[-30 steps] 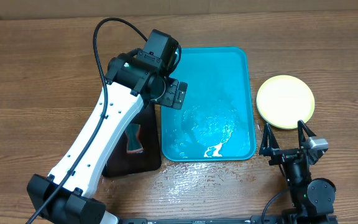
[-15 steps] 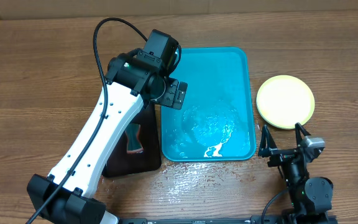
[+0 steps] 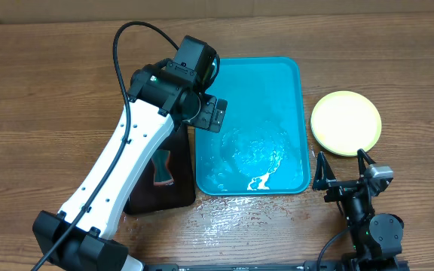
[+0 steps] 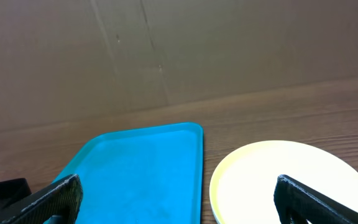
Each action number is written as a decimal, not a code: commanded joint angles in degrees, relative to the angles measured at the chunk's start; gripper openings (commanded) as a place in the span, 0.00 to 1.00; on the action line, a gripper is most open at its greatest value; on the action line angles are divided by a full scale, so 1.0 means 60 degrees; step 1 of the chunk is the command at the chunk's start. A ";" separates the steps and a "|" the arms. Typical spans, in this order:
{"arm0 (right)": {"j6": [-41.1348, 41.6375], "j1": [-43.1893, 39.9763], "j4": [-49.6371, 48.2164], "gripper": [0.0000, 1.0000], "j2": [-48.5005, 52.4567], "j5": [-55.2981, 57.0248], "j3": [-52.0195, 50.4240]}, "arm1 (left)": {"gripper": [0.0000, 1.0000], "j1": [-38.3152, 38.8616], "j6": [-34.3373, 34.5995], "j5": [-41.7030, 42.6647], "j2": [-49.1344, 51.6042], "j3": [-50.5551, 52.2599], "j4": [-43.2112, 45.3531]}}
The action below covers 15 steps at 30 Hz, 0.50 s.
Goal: Clean dirty plates on tray and stack at the side
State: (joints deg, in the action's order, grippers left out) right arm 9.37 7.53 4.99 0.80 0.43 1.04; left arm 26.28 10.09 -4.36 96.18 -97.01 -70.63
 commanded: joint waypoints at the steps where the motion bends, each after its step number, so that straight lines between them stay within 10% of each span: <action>1: -0.0029 -0.0036 -0.0055 1.00 -0.0106 0.0058 -0.0098 | 1.00 0.0058 -0.0040 -0.0087 0.0051 -0.0229 0.0033; 15: -0.0029 -0.0036 -0.0055 1.00 -0.0106 0.0062 -0.0098 | 1.00 0.0259 -0.0076 -0.0153 -0.0251 -0.0229 -0.0040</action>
State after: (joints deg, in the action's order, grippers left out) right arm 9.37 7.53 4.99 0.80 0.43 1.04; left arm 26.37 10.09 -4.38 96.18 -97.01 -70.65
